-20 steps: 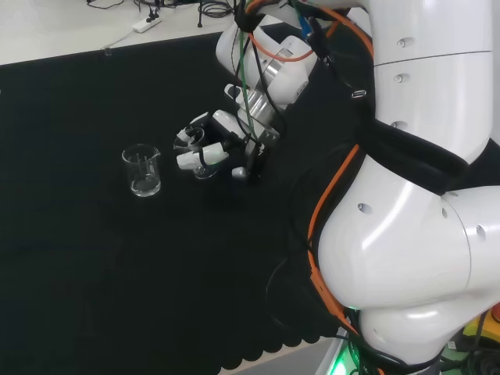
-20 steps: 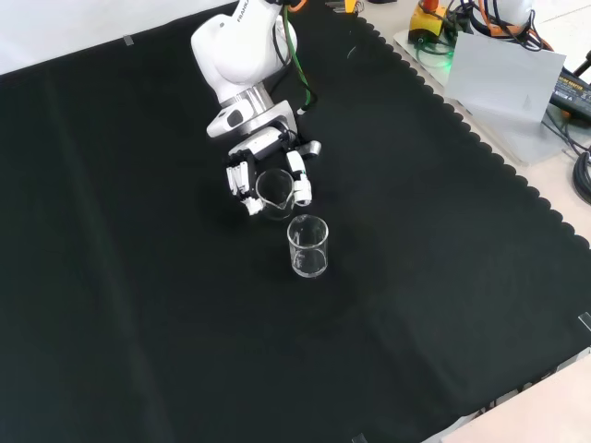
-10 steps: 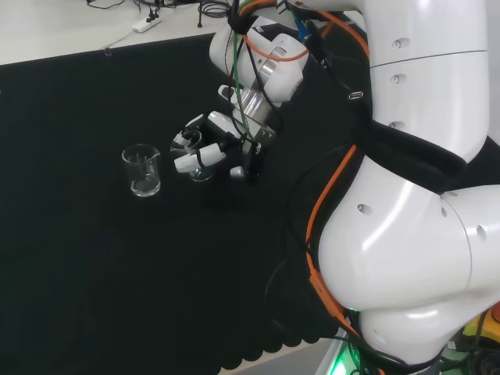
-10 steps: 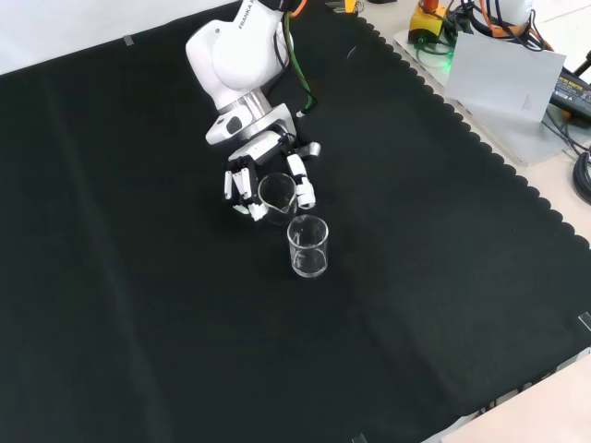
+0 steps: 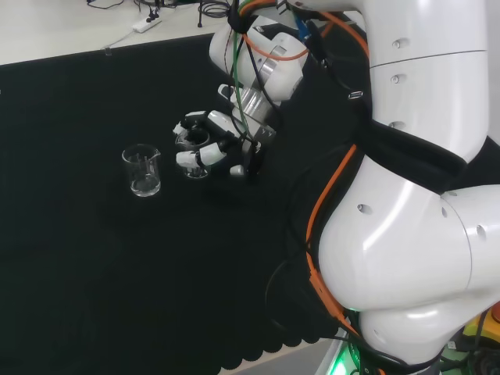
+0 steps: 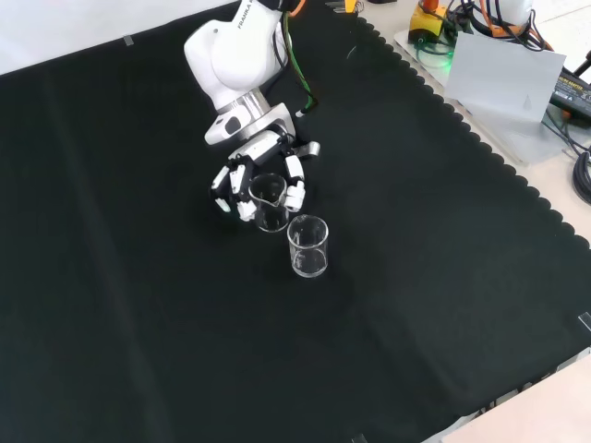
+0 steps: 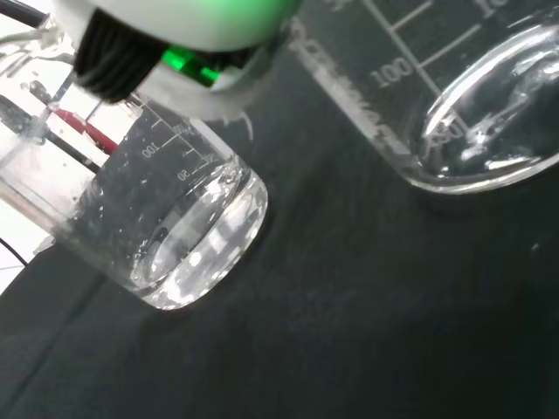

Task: Place the beaker back on the table.

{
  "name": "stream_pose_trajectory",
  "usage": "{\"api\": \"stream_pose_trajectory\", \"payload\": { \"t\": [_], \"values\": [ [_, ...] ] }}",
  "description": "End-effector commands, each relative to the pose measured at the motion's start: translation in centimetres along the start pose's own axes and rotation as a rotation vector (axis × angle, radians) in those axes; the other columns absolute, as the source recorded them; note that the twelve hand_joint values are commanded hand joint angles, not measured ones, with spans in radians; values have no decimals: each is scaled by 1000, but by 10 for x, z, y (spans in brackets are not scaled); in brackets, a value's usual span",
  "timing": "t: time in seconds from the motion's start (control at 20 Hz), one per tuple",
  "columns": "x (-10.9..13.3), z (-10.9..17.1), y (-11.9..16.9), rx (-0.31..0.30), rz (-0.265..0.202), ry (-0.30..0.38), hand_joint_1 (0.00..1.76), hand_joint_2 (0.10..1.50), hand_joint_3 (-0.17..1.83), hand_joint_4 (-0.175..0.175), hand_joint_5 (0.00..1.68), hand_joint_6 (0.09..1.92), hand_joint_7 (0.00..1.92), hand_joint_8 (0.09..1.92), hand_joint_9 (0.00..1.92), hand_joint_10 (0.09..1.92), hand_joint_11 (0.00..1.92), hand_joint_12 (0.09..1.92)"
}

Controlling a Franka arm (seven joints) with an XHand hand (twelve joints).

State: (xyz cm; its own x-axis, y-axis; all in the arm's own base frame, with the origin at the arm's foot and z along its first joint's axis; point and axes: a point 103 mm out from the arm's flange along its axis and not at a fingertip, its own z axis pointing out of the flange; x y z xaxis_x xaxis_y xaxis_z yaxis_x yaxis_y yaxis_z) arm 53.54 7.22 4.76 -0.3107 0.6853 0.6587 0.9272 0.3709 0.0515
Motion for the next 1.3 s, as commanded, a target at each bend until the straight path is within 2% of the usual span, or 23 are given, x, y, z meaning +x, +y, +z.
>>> {"api": "stream_pose_trajectory", "payload": {
  "t": [0.05, 0.35, 0.45, 0.65, 0.85, 1.15, 1.3],
  "values": [
    [0, -15, -5, 39, -7, -57, 955, 557, 563, -35, 456, 659, 927, 87, 921, 87, 60, 1354],
    [5, -25, -9, 42, -10, -68, 898, 570, 490, -45, 407, 371, 723, 87, 714, 87, 0, 1208],
    [11, -17, -4, 47, -3, -77, 879, 580, 457, -45, 411, 292, 661, 87, 663, 87, 0, 1164],
    [15, -20, -7, 29, 0, -82, 859, 586, 434, -46, 405, 237, 616, 87, 629, 87, 0, 1135],
    [26, -42, -29, -21, 7, -93, 853, 592, 419, -46, 409, 202, 603, 87, 623, 87, 0, 1118],
    [27, -89, -68, -66, 30, -101, 851, 594, 415, -47, 410, 192, 601, 87, 623, 87, 0, 1118],
    [30, -104, -84, -88, 44, -118, 850, 594, 413, -48, 410, 188, 602, 87, 624, 87, 0, 1118]
  ]
}}
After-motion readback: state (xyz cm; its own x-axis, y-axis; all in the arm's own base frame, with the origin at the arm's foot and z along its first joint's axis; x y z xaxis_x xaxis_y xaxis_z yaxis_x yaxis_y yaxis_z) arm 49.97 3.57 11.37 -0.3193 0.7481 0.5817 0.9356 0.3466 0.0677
